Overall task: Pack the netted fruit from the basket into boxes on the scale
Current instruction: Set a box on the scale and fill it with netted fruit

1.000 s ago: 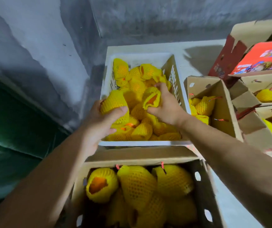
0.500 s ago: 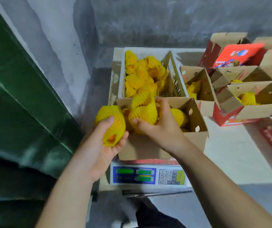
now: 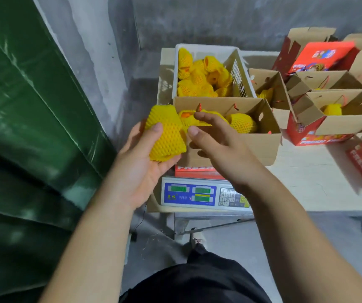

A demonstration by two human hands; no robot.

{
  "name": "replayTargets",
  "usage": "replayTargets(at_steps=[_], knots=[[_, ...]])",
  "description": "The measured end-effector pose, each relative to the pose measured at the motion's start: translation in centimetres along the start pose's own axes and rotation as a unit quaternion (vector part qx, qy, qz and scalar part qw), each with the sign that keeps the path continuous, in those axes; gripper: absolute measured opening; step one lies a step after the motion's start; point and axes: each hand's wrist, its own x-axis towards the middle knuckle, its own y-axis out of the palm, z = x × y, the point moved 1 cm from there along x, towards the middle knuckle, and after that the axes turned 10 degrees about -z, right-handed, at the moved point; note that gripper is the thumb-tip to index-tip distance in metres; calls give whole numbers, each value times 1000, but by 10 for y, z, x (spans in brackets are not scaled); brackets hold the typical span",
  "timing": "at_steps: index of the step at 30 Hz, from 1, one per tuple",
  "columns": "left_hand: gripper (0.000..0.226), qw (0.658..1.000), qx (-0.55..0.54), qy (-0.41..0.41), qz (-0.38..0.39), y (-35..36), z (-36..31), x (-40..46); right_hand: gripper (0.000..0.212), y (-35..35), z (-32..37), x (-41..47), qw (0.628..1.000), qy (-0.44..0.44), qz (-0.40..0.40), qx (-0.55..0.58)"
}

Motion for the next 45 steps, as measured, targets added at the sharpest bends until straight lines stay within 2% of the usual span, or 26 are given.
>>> replayTargets(at_steps=[3,8,11,14,17,19,21,23,26,29,32,33,35,40,45], knots=[[73,999,8,12,50,0,3,-7,41,21,8,-20,993,16,77,89],[89,995,17,18,95,-6,3,-9,38,19,13,-28,985,26,53,161],[78,991,95,31,85,-5,4,-12,42,12,12,-30,984,17,28,174],[57,983,167,67,26,-4,9,-16,46,11,8,-31,984,28,-9,177],[32,982,173,62,34,-5,14,-21,41,14,0,-33,973,71,23,219],[29,981,184,53,37,-7,13,-23,40,13,-7,-30,962,91,29,257],[31,983,175,42,34,-9,10,-23,41,8,-15,-24,956,97,2,277],[31,986,161,44,15,-11,8,-22,45,-2,-20,-15,970,79,-58,223],[25,991,112,48,-48,-15,7,-21,63,-24,-21,6,986,-3,-160,35],[19,990,111,42,-79,-21,8,-19,79,-47,-17,39,959,-103,-207,-166],[19,987,132,39,-77,-24,10,-18,118,-66,-15,65,924,-66,-179,-333],[19,987,137,37,-76,-24,11,-18,122,-70,-15,67,916,-46,-176,-357],[19,985,148,37,-76,-24,11,-17,109,-73,-17,61,912,-55,-200,-354],[18,982,170,37,-73,-23,12,-17,61,-48,-31,21,952,-79,-203,-214],[16,979,188,40,-66,-21,11,-18,45,-22,-39,-7,974,-70,-139,-165]])
